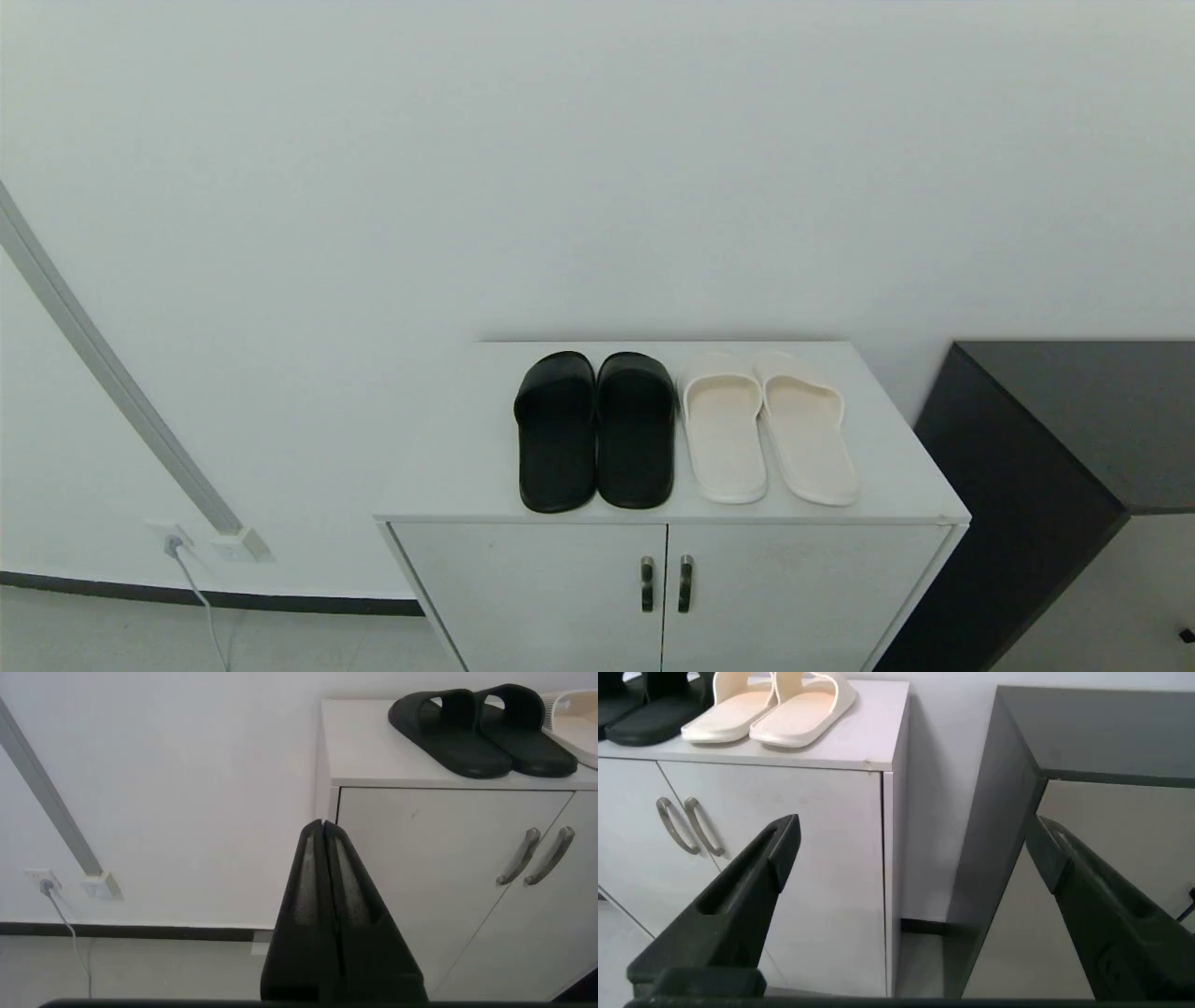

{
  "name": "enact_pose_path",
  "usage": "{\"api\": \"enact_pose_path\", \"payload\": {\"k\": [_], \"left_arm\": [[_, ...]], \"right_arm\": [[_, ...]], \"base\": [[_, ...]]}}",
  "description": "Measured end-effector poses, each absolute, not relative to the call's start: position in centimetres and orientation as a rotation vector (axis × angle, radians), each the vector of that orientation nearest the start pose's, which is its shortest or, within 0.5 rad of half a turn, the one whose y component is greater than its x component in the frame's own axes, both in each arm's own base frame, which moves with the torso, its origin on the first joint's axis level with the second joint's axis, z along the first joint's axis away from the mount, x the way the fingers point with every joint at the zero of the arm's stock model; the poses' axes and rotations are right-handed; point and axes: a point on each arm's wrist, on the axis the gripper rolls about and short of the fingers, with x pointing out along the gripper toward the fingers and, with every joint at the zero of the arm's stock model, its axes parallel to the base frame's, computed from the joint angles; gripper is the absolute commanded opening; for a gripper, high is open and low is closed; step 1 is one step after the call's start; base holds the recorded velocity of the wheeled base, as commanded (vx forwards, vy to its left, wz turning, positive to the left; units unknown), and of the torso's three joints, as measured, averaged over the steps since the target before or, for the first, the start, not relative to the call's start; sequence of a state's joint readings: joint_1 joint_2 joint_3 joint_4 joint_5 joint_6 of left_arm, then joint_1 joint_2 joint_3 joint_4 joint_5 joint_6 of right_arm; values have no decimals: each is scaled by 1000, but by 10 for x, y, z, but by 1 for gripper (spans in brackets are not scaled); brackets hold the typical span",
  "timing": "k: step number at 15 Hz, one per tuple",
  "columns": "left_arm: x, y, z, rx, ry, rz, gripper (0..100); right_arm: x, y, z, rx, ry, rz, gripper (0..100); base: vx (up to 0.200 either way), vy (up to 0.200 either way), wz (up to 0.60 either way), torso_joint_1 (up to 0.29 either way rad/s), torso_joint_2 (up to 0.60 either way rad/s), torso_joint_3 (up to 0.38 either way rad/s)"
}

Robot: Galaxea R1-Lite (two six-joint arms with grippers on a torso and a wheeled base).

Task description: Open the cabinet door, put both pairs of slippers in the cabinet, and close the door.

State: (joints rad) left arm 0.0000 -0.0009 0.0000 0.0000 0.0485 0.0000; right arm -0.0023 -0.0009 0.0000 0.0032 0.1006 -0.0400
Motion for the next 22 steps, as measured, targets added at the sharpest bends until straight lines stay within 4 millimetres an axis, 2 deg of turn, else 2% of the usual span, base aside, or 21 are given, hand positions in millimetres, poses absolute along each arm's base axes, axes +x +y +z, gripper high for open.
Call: {"api": "enact_pose_path", "payload": {"k": [6,9,10,12,16,20,22], "left_arm": [[-23,1,75,4,-1,40,0],[-23,1,75,7,-1,31,0],[-23,1,75,7,-1,31,0],[-23,1,75,8,-1,32,0],[-23,1,75,8,-1,30,0],[-23,1,75,8,-1,30,0],[-23,1,75,8,-1,30,0]], "right_arm": [[-23,2,77,-13,-8,98,100],[-29,2,122,39,-62,155,100],[-24,3,135,49,-31,194,100],[0,4,160,65,25,253,100],[69,19,197,127,142,361,100],[117,69,218,155,225,385,100],[137,94,219,153,271,367,100]], "base": [[0,0,0,0,0,0],[0,0,0,0,0,0],[0,0,0,0,0,0],[0,0,0,0,0,0],[0,0,0,0,0,0],[0,0,0,0,0,0],[0,0,0,0,0,0]]}}
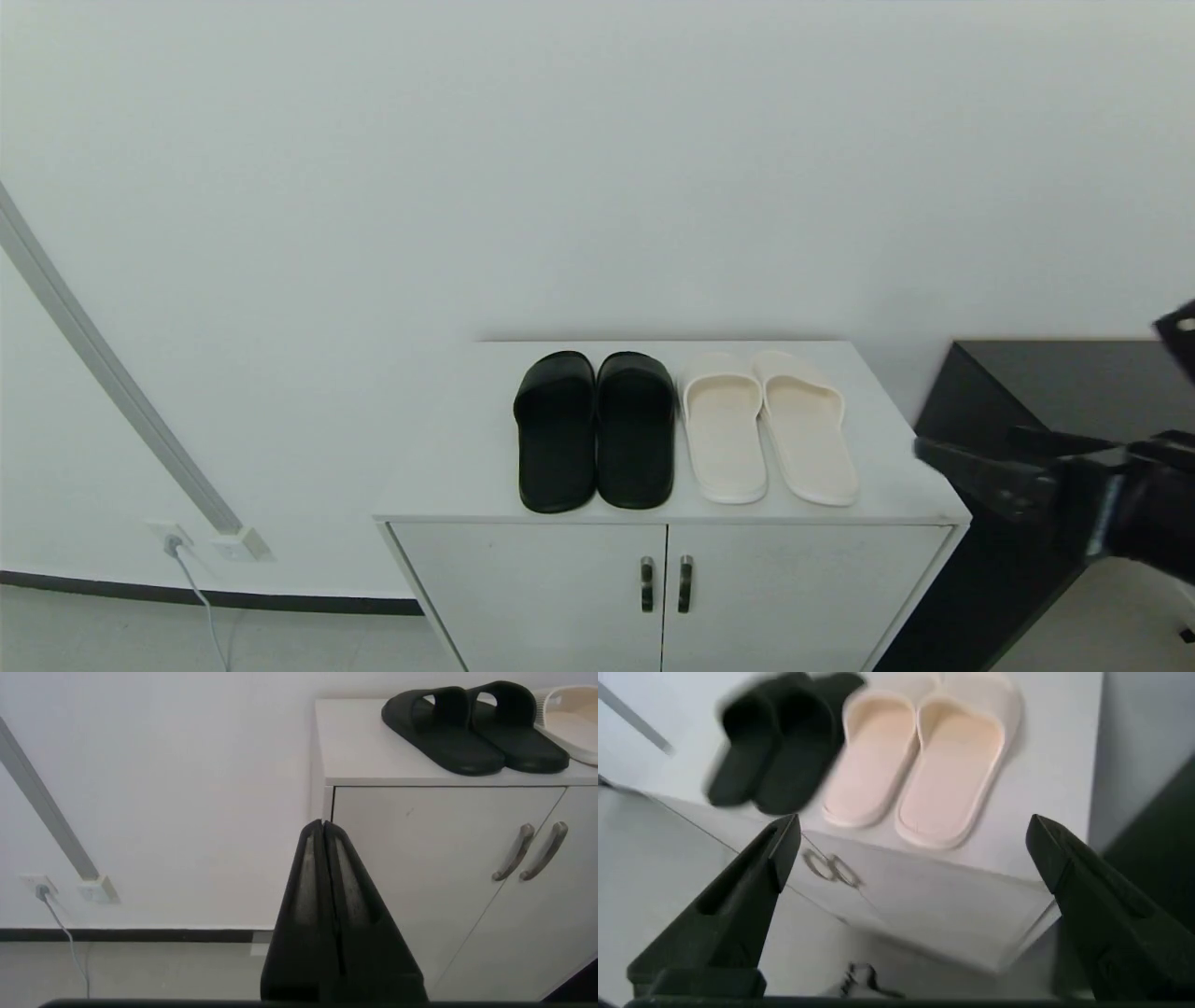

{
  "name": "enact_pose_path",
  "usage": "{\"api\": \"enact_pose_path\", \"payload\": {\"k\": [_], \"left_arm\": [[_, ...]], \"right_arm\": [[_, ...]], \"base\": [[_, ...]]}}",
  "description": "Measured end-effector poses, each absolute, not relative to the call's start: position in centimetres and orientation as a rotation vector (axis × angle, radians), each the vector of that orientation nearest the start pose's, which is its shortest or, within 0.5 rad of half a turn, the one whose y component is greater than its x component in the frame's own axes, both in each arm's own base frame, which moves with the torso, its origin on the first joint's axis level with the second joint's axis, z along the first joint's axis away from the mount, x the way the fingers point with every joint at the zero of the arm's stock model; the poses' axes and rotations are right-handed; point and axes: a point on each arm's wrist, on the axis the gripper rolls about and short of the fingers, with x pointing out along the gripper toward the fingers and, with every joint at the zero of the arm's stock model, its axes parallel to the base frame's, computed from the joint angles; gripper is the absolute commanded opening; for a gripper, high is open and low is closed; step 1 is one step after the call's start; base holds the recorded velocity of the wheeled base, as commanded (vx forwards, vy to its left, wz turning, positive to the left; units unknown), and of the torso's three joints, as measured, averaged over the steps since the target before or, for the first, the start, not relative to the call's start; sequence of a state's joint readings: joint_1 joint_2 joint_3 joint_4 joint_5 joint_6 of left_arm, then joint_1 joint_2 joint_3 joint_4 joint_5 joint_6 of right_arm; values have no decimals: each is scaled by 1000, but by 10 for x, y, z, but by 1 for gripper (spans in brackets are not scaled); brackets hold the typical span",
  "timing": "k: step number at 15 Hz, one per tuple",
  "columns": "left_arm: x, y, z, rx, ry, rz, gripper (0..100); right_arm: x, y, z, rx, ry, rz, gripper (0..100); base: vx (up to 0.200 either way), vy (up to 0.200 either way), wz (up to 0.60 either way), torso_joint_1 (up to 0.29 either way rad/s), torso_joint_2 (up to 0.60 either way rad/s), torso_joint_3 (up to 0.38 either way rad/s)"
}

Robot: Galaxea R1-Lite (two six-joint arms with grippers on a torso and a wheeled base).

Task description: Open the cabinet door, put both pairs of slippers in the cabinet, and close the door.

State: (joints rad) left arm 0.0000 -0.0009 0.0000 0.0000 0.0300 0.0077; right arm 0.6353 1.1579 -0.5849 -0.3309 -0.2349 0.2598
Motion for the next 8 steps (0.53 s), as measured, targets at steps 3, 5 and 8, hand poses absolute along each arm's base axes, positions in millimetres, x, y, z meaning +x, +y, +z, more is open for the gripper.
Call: {"api": "enact_pose_path", "payload": {"k": [3,5,8], "left_arm": [[-23,1,75,8,-1,30,0],[-23,1,75,8,-1,30,0],[-23,1,75,8,-1,25,0]], "right_arm": [[162,129,215,170,292,367,100],[177,150,205,163,292,351,100],[203,178,188,156,245,266,100]], "base": [[0,0,0,0,0,0],[0,0,0,0,0,0],[0,0,0,0,0,0]]}}
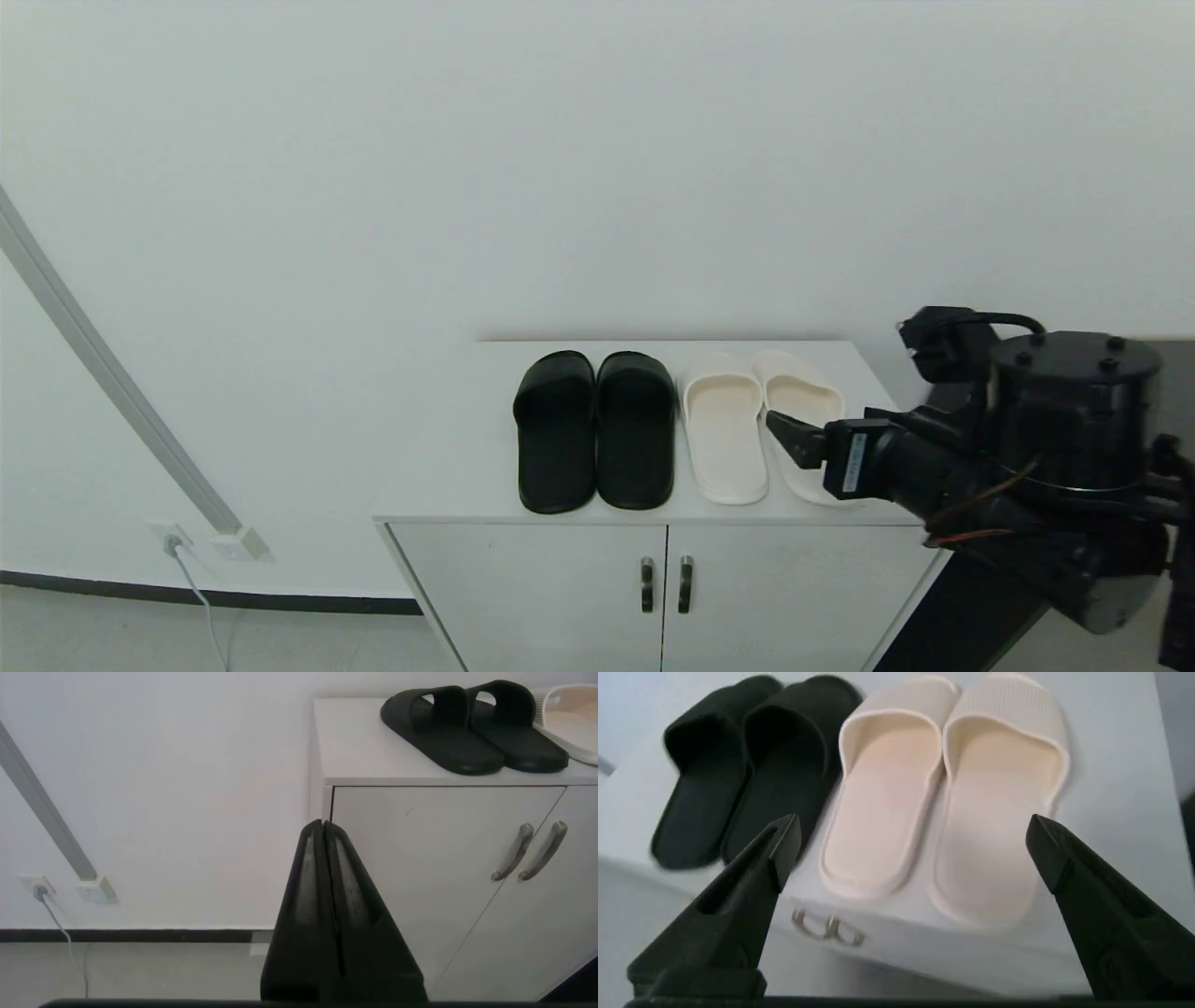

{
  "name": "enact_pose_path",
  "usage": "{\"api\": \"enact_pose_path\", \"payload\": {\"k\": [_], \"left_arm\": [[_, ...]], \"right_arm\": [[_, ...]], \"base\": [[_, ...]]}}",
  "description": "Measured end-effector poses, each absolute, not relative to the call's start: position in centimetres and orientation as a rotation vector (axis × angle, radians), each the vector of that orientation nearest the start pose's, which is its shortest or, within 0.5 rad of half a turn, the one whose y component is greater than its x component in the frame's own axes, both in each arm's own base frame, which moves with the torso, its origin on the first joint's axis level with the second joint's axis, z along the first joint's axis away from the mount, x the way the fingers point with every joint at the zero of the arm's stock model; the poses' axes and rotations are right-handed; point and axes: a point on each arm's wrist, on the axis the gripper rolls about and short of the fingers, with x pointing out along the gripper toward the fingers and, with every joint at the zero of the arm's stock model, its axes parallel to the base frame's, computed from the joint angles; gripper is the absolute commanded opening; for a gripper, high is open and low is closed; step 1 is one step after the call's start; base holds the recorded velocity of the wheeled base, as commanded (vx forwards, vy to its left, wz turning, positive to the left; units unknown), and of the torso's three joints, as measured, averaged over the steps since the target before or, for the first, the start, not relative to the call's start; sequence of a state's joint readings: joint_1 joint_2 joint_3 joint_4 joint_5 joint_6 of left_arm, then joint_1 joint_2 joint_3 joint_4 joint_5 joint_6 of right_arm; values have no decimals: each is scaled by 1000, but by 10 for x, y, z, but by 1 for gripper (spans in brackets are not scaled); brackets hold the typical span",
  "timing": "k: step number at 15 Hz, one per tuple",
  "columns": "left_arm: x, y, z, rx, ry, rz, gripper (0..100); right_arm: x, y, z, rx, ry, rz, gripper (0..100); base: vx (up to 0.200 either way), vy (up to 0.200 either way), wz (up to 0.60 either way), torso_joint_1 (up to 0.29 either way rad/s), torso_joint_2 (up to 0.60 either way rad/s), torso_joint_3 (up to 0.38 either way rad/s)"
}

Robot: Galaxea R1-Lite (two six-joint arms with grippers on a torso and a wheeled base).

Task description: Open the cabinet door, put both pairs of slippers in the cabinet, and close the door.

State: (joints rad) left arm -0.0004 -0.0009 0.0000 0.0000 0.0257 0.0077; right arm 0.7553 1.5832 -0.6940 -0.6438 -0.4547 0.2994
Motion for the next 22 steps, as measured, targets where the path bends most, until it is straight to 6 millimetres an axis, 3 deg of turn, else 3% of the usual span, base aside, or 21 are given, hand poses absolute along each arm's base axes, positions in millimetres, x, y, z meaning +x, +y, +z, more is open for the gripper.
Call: {"api": "enact_pose_path", "payload": {"k": [5,8,13,18,19,22], "left_arm": [[-23,1,75,7,-1,25,0],[-23,1,75,7,-1,25,0],[-23,1,75,6,-1,26,0],[-23,1,75,6,-1,25,0],[-23,1,75,6,-1,25,0],[-23,1,75,5,-1,24,0]], "right_arm": [[247,218,156,101,218,177,100],[277,230,142,95,222,131,100],[312,233,125,78,228,76,100],[337,230,122,64,208,43,100],[340,230,120,61,209,40,0],[346,232,115,55,213,38,0]], "base": [[0,0,0,0,0,0],[0,0,0,0,0,0],[0,0,0,0,0,0],[0,0,0,0,0,0],[0,0,0,0,0,0],[0,0,0,0,0,0]]}}
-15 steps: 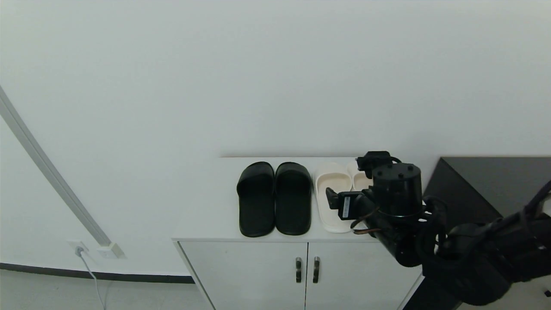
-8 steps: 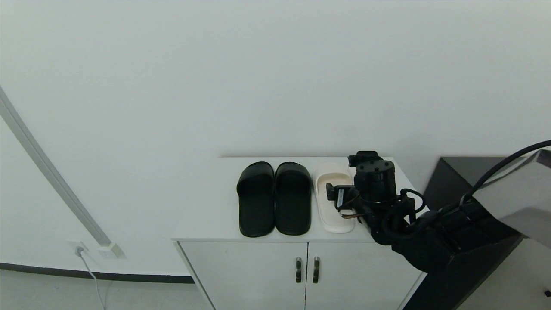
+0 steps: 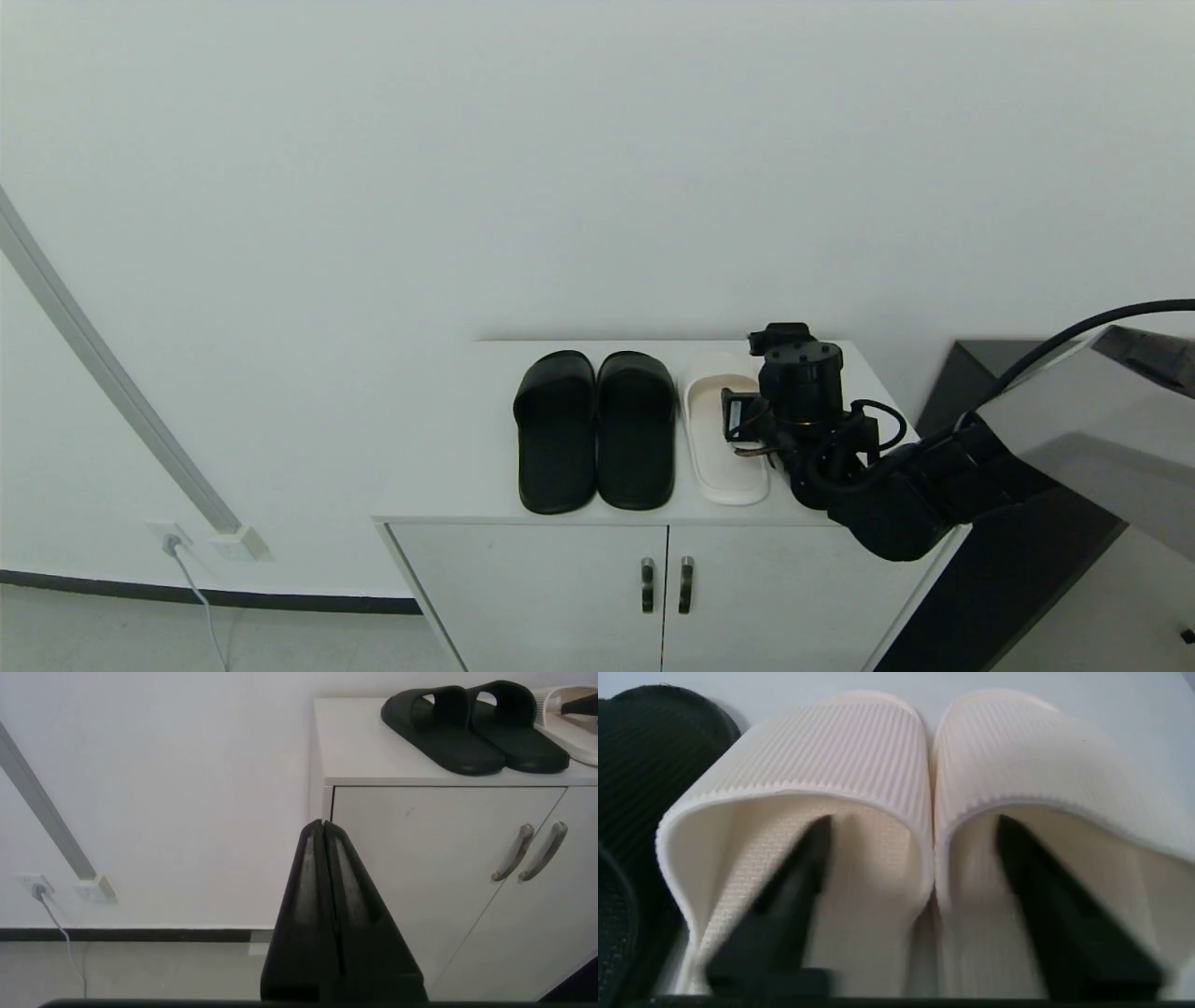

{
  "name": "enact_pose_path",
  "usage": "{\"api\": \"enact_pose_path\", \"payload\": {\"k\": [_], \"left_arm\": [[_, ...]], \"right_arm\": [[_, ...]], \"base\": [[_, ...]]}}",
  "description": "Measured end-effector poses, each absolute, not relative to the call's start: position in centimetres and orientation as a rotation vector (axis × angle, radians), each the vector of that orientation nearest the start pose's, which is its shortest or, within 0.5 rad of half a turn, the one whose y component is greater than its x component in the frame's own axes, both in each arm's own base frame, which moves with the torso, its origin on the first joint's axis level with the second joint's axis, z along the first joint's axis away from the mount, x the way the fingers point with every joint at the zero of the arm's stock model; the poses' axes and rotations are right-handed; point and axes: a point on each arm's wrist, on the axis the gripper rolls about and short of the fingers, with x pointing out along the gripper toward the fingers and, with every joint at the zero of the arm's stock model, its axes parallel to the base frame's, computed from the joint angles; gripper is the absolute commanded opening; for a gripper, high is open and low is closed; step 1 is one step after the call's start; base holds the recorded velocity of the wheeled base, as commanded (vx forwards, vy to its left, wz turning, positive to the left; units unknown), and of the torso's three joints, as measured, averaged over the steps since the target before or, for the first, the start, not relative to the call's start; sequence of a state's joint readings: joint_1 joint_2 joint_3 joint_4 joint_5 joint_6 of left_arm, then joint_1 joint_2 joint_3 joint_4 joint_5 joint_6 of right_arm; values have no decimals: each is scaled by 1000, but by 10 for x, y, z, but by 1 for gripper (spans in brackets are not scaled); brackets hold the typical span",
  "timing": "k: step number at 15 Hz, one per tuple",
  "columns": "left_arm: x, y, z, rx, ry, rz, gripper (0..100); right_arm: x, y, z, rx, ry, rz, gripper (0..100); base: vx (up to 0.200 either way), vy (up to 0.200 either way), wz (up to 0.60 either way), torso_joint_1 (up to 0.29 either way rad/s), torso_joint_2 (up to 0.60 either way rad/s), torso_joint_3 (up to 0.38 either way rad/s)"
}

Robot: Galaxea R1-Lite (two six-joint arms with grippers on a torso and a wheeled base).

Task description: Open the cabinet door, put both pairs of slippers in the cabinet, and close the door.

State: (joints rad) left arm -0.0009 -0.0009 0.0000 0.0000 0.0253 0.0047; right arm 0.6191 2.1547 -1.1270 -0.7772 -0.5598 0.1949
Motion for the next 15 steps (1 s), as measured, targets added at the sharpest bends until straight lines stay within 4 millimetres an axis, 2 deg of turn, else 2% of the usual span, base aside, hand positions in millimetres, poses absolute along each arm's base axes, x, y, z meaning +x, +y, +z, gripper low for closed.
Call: {"api": "enact_pose_path", "payload": {"k": [4,8,11,15], "left_arm": [[-23,1,75,3,-1,25,0],[-23,1,75,3,-1,26,0],[-23,1,75,4,-1,26,0],[-23,1,75,4,-1,26,0]], "right_arm": [[348,231,116,37,207,35,0],[336,223,140,12,168,49,0],[304,216,161,2,157,170,0],[239,195,176,-9,204,455,0]], "base": [[0,0,0,0,0,0],[0,0,0,0,0,0],[0,0,0,0,0,0],[0,0,0,0,0,0]]}}
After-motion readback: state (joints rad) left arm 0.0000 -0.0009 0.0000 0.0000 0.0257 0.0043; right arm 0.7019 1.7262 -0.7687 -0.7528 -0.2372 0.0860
